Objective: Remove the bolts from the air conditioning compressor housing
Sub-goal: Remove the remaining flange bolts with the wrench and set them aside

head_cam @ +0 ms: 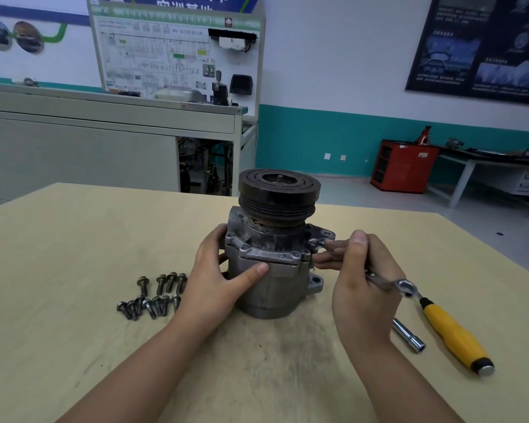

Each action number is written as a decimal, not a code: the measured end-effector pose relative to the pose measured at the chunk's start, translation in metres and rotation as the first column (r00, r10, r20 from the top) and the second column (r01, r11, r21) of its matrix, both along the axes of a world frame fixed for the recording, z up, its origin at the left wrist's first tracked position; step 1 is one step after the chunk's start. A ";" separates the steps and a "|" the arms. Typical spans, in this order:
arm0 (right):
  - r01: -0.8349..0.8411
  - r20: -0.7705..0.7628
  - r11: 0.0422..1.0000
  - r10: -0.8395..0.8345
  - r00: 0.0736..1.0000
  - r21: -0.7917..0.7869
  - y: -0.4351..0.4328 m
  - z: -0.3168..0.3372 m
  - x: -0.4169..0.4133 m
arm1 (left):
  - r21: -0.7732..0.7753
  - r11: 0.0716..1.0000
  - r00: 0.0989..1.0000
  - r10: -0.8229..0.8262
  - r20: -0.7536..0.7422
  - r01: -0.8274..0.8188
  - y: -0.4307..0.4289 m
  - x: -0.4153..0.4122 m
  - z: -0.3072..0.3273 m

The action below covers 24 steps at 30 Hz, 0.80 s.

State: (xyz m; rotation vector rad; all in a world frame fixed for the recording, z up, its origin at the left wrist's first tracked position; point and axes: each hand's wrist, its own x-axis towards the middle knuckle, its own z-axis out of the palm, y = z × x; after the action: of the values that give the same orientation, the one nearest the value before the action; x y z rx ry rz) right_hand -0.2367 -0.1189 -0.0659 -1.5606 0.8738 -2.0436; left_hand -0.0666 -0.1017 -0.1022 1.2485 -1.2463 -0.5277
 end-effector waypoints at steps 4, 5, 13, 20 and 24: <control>-0.057 0.151 0.994 0.042 0.988 0.098 -0.008 0.004 -0.007 | -0.006 1.000 1.000 -0.004 -0.008 0.004 -0.001 -0.001 0.000; -0.085 0.199 0.989 0.060 0.978 0.121 -0.010 0.005 -0.009 | -0.009 1.000 1.000 -0.007 -0.010 0.007 0.000 -0.001 0.000; -0.449 0.575 0.840 0.214 0.790 0.305 -0.027 0.013 -0.023 | 0.005 1.000 1.000 -0.005 -0.014 0.005 0.000 0.001 0.000; -0.419 0.574 0.875 0.219 0.789 0.242 -0.019 0.019 -0.023 | 0.006 1.000 1.000 -0.004 -0.004 0.004 -0.001 0.002 -0.001; -0.188 0.323 0.970 0.131 0.937 0.152 -0.011 0.020 -0.020 | 0.006 1.000 1.000 -0.008 -0.007 0.008 -0.001 0.002 -0.001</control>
State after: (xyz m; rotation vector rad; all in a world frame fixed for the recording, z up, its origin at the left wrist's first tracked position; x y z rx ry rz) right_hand -0.2571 -0.1301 -0.0458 -1.1332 0.7598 -1.9610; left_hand -0.0649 -0.1025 -0.1037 1.2460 -1.2455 -0.5413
